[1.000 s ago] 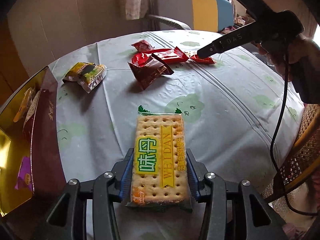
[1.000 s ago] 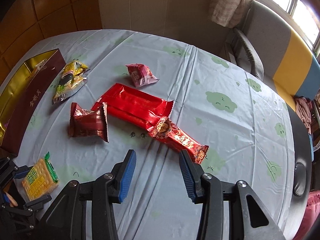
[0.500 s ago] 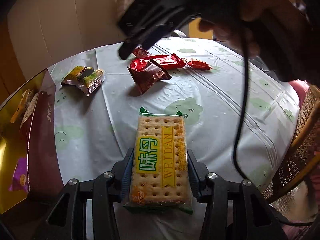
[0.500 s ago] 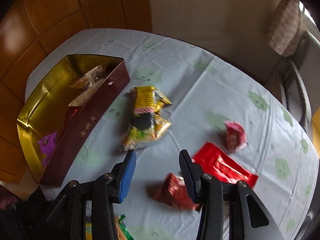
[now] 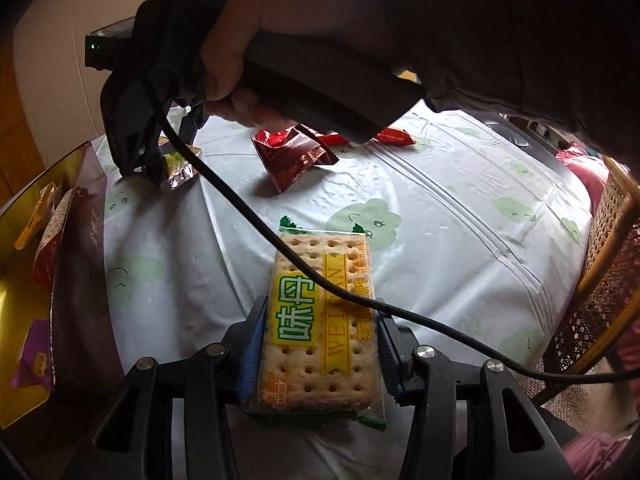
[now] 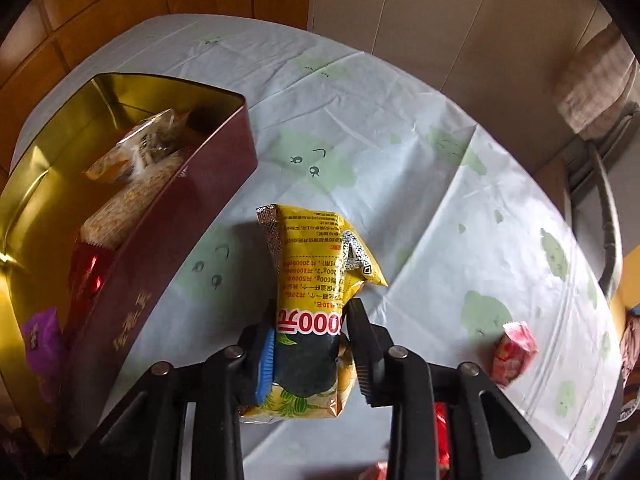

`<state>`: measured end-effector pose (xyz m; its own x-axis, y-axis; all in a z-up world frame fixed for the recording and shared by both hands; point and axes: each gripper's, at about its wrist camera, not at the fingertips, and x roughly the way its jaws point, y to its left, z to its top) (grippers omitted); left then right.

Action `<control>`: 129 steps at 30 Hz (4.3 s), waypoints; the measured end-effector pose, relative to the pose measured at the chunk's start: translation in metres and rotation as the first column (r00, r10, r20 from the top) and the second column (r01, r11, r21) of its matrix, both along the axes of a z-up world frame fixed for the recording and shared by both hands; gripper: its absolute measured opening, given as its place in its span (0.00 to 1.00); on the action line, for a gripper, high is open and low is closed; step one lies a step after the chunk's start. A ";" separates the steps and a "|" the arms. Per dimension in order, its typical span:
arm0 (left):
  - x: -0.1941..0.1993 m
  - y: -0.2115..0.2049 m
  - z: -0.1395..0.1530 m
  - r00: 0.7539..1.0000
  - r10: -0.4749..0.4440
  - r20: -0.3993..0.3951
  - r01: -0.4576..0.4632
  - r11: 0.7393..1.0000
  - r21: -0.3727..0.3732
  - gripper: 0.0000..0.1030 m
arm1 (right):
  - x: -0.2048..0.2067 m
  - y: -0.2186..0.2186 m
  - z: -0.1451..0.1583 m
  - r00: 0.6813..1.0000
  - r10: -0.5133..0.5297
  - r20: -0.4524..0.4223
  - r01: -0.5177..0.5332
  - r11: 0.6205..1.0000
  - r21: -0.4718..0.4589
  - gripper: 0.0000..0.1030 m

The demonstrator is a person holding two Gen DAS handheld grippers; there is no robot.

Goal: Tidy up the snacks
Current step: 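Grasp the yellow snack bag with the right gripper while the left gripper holds the cracker pack, then carry the cracker pack into the tin and release it with the left gripper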

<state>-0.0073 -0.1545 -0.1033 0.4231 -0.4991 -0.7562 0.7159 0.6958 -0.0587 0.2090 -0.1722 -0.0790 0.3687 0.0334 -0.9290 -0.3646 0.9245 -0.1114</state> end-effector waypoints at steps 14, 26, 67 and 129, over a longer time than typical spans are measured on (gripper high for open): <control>-0.003 0.003 0.001 1.000 0.023 0.017 -0.023 1.000 0.009 0.50 | -0.133 -0.095 0.035 0.994 -0.106 -0.034 0.107 0.993 0.043 0.29; -0.002 -0.005 0.002 0.999 0.043 0.011 -0.044 0.998 0.038 0.50 | -0.147 -0.125 -0.015 0.983 -0.154 -0.098 0.156 0.988 0.019 0.31; 0.002 0.006 0.042 0.969 0.241 0.053 -0.246 0.963 0.108 0.46 | -0.179 -0.108 -0.018 0.999 -0.046 -0.024 0.044 0.997 -0.070 0.34; 0.081 0.240 0.066 0.615 0.775 -0.145 -0.779 0.626 0.042 0.46 | -0.193 -0.096 -0.017 1.000 -0.011 0.018 0.013 0.993 -0.114 0.34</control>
<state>0.0732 0.0860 -0.0378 0.5560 -0.0507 -0.8296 -0.1083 0.9852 -0.1328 0.0165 -0.2680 -0.0956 0.3848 -0.0770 -0.9198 -0.3506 0.9096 -0.2228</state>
